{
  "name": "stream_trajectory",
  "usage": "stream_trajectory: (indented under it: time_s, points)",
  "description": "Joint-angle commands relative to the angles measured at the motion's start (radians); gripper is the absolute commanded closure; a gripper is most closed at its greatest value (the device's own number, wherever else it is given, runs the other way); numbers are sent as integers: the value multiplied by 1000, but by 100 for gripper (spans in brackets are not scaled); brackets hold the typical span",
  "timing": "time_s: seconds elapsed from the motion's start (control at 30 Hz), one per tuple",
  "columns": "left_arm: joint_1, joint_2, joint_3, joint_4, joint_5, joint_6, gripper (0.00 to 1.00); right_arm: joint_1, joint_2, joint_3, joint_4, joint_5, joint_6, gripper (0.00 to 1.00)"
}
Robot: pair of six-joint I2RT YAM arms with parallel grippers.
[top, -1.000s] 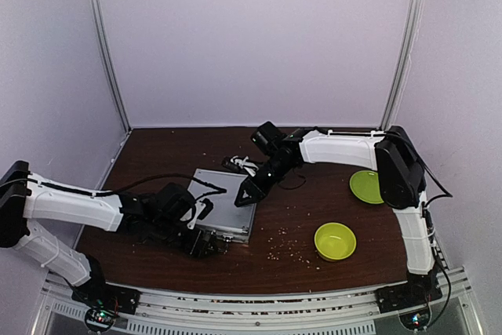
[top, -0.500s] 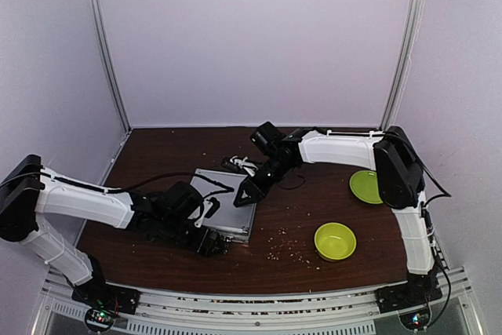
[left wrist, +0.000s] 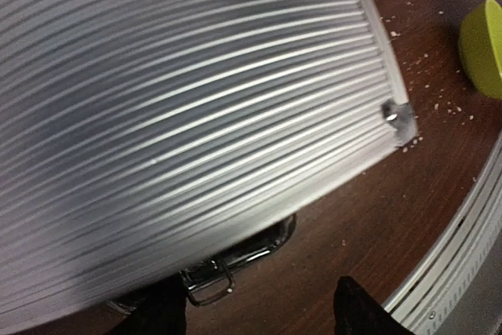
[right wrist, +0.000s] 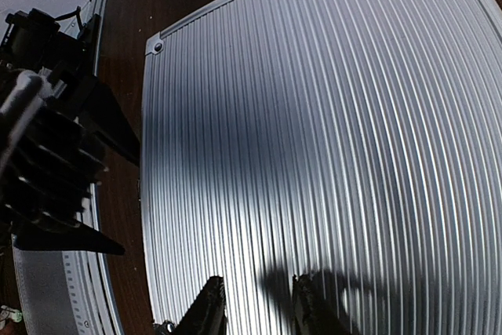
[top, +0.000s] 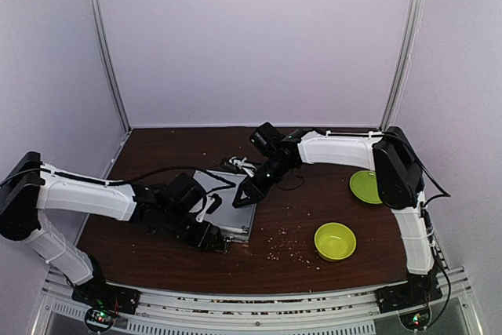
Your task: Pack up texas hold em set
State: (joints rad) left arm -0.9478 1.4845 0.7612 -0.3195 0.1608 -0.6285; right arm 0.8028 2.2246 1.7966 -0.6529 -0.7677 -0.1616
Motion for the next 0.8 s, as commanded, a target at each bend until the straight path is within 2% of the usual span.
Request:
stream_trajectory:
  time_s: [0.0, 0.2, 0.47, 0.63, 0.77]
  points:
    - [0, -128, 99, -9, 54, 36, 34, 19, 79, -17, -86, 43, -2, 70]
    - [11, -173, 98, -77, -30, 46, 33, 19, 82, -16, -90, 44, -4, 70]
    - [11, -151, 10, -92, -9, 35, 38, 19, 84, -16, -94, 42, -8, 70]
    - [11, -108, -5, -83, 2, 1, 30, 20, 86, -14, -97, 42, -9, 70]
    - [10, -50, -9, -44, 4, -9, 29, 22, 91, -14, -100, 41, -10, 70]
